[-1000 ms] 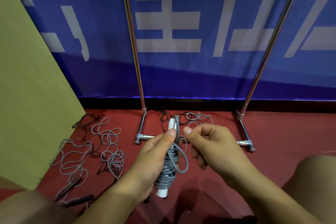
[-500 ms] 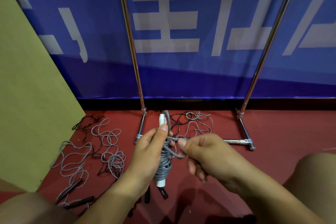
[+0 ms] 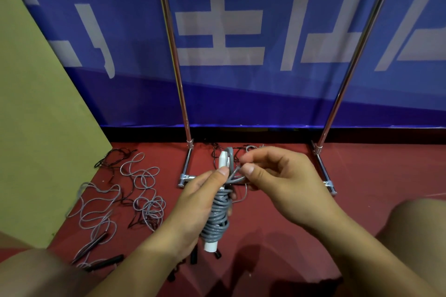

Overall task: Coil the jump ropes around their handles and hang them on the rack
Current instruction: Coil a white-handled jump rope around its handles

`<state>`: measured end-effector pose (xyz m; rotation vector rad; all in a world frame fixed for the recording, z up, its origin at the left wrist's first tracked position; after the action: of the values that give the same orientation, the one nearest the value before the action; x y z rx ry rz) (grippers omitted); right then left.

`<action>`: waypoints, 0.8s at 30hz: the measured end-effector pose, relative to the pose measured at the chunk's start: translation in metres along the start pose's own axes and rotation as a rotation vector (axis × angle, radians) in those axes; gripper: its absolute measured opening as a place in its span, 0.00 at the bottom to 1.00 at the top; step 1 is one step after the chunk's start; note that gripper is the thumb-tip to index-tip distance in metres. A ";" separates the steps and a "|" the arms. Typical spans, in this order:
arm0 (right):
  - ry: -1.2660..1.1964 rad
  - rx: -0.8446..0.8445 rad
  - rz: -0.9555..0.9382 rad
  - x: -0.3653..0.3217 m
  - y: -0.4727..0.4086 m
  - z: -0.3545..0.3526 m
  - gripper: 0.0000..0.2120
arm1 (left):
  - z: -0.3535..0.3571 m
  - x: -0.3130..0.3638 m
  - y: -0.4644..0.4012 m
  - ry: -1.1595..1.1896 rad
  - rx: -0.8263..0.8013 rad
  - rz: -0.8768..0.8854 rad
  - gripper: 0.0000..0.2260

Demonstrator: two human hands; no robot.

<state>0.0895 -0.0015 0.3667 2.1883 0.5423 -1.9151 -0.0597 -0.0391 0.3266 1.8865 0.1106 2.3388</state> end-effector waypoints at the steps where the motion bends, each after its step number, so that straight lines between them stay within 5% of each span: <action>1: 0.006 -0.007 0.010 0.001 -0.001 0.000 0.08 | 0.000 -0.002 0.001 0.013 -0.010 -0.023 0.13; 17: -0.103 0.061 0.020 -0.002 -0.004 -0.008 0.02 | 0.014 -0.003 0.014 0.178 -0.392 -0.297 0.21; 24: -0.219 0.045 0.028 -0.004 0.000 -0.004 0.12 | 0.016 -0.002 0.018 0.232 -0.516 -0.307 0.22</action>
<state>0.0932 -0.0007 0.3713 1.9647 0.4329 -2.1359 -0.0451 -0.0579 0.3303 1.2594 -0.1562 2.1039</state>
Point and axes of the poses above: each hand's wrist, its own y-axis away from the middle knuckle, its own z-axis out of the palm, x = y × z, the point moved 4 cm from there along -y, towards the middle knuckle, and after that the axes turned 4 degrees about -x, right-handed, at the moved point
